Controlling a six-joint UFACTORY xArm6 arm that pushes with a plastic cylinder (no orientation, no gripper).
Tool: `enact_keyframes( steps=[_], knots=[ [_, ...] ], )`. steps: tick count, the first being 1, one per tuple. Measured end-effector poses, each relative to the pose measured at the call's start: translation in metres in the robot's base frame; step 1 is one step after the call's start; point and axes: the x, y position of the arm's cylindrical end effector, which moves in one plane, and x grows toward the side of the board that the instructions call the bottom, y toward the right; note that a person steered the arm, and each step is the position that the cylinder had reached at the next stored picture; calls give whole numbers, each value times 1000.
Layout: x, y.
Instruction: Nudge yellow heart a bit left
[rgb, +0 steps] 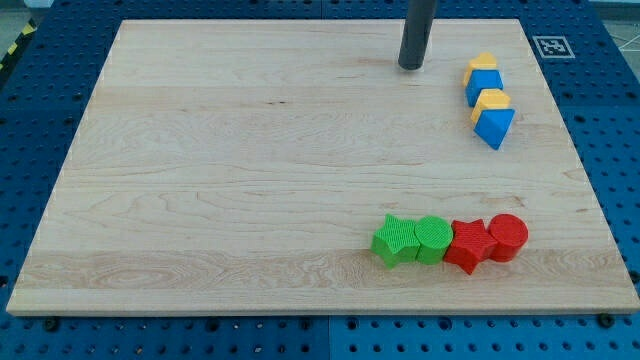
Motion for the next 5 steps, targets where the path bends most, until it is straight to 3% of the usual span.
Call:
enact_keyframes(
  steps=[3,5],
  knots=[
    [-29,20],
    [-30,104]
  ],
)
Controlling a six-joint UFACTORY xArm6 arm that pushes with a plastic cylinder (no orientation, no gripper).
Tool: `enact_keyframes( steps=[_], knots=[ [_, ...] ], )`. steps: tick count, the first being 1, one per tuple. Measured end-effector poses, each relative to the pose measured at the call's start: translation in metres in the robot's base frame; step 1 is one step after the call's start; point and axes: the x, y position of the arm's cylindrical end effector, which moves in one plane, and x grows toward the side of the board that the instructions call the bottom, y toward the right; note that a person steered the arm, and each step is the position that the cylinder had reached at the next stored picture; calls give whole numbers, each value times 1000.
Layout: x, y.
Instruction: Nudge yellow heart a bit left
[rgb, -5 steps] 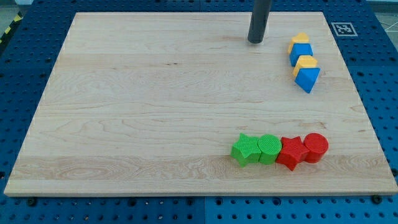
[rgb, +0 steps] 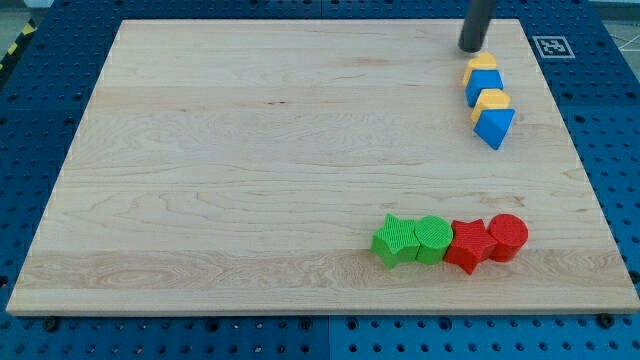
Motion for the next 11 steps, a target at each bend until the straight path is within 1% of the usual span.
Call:
enact_keyframes(
  steps=[2,3,8,11],
  knots=[
    [2,44],
    [10,49],
    [41,37],
    [42,-18]
  ],
)
